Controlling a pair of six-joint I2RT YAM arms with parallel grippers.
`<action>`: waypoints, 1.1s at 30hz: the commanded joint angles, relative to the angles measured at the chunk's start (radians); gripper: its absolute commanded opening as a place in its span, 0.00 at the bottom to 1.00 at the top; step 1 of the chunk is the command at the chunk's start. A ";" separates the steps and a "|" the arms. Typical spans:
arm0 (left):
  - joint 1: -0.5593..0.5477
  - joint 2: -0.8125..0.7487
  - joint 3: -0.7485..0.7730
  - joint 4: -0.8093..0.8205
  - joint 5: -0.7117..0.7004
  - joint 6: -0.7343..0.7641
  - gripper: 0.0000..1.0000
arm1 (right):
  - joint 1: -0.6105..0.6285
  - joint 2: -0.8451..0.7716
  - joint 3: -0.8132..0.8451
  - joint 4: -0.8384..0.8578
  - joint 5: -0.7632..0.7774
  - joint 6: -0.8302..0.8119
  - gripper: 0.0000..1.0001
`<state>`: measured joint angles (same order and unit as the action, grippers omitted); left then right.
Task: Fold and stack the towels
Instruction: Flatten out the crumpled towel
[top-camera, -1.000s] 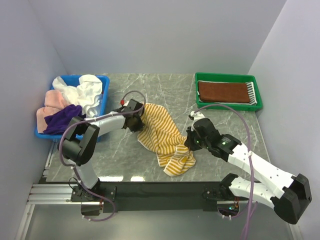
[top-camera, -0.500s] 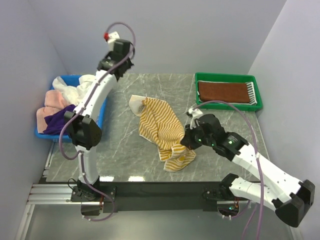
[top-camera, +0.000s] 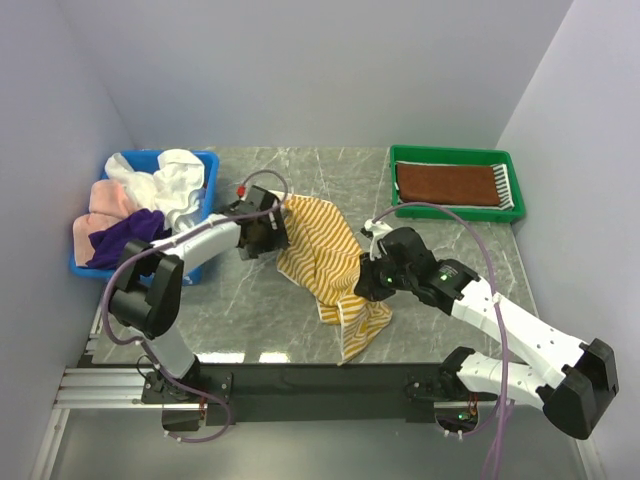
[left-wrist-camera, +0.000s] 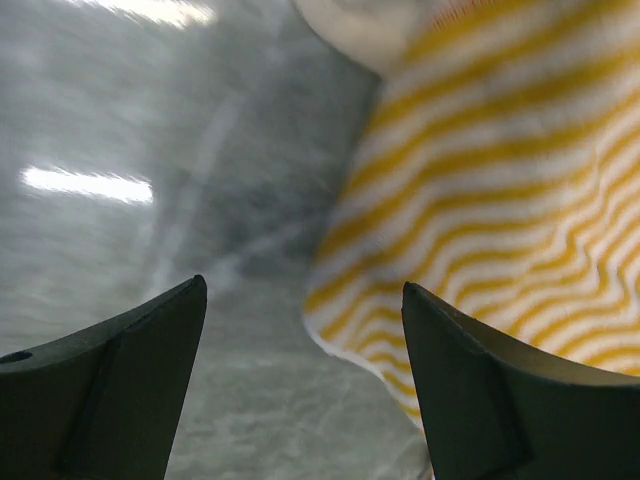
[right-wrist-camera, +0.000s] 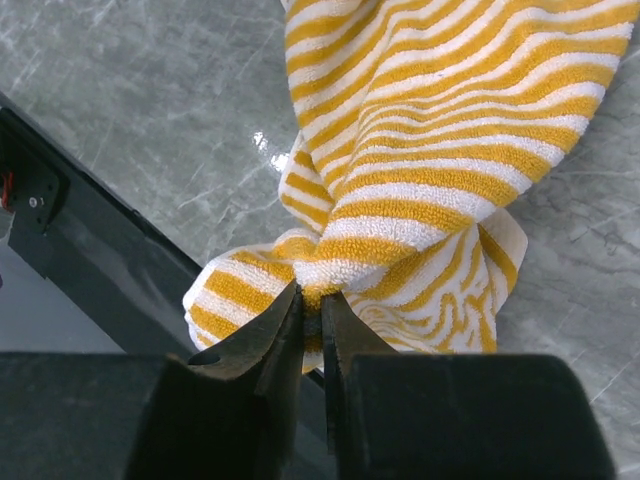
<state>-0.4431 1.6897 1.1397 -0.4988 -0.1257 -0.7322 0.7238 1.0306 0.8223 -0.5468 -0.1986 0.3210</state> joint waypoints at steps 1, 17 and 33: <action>-0.058 -0.015 -0.012 0.166 0.049 -0.061 0.83 | 0.002 0.005 -0.021 0.044 0.010 0.006 0.17; -0.092 0.220 0.165 0.054 -0.168 0.002 0.01 | 0.003 -0.012 -0.049 0.068 0.042 0.024 0.13; 0.033 0.266 0.819 -0.096 -0.700 0.444 0.04 | 0.142 0.130 0.179 0.091 -0.254 -0.068 0.10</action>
<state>-0.5041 1.9549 1.9831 -0.6090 -0.7307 -0.3279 0.7773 1.0843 0.9470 -0.4263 -0.2825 0.2695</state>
